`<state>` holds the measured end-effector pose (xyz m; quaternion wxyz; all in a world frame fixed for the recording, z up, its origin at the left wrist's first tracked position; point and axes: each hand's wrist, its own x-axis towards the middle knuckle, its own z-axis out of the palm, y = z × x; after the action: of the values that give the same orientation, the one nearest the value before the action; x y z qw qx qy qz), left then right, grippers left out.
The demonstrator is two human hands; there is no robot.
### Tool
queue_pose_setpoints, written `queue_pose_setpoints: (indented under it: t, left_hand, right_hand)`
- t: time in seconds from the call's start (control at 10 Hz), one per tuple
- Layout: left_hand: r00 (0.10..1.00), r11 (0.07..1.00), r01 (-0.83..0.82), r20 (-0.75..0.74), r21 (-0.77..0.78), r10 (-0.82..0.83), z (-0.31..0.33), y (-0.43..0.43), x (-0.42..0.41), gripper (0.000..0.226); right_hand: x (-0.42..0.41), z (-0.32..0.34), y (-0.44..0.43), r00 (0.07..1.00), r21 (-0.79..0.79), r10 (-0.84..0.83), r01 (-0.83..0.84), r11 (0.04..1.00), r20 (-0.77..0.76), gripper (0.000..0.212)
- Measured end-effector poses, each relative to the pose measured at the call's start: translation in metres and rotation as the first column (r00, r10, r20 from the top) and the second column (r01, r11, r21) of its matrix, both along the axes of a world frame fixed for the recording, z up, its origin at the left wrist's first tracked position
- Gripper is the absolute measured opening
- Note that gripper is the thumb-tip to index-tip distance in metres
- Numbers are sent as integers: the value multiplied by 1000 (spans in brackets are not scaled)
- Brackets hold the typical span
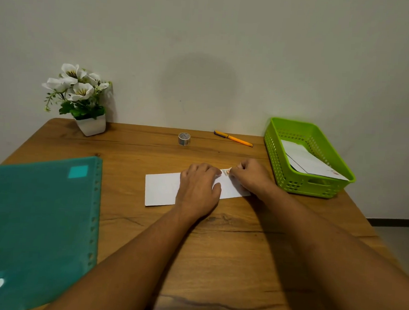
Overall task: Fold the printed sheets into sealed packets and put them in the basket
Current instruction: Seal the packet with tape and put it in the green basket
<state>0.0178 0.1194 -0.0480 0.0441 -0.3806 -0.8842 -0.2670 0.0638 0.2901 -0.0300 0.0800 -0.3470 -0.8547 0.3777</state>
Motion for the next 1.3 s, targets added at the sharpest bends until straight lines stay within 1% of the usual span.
queue_pose_setpoints:
  t: [0.6, 0.7, 0.8, 0.9, 1.0, 1.1, 1.2, 1.3]
  left_hand:
    - [1000, 1000, -6, 20, -6, 6, 1, 1, 0, 39]
    - [1000, 1000, -8, 21, -8, 9, 1, 1, 0, 40]
    - [1000, 1000, -10, 21, -5, 10, 1, 0, 0, 40]
    - [1000, 1000, -10, 21, -1, 10, 1, 0, 0, 40]
    - [1000, 1000, -7, 20, 0, 7, 2, 0, 1, 39]
    - [1000, 1000, -6, 22, 5, 6, 2, 0, 1, 41]
    - [999, 1000, -22, 44, 20, 22, 3, 1, 1, 44]
    - [997, 999, -36, 63, 17, 35, 4, 2, 1, 51]
  right_hand:
    - [0, 0, -2, 999, 56, 1, -3, 998, 37, 19]
    - [-1, 2, -1, 999, 22, -15, 14, 1000, 38, 18]
    - [1, 3, 3, 999, -45, -50, 49, 998, -16, 26]
    - [2, 2, 4, 998, -10, -51, 51, 999, -24, 27]
    - [-5, 2, -5, 995, 180, -46, 28, 983, 92, 22]
    - [-10, 5, -14, 981, 308, -58, -3, 951, 186, 50]
    - [-3, 7, -11, 986, 240, 8, -48, 970, 167, 52]
    - [9, 7, -3, 996, 51, 69, -72, 996, 55, 42]
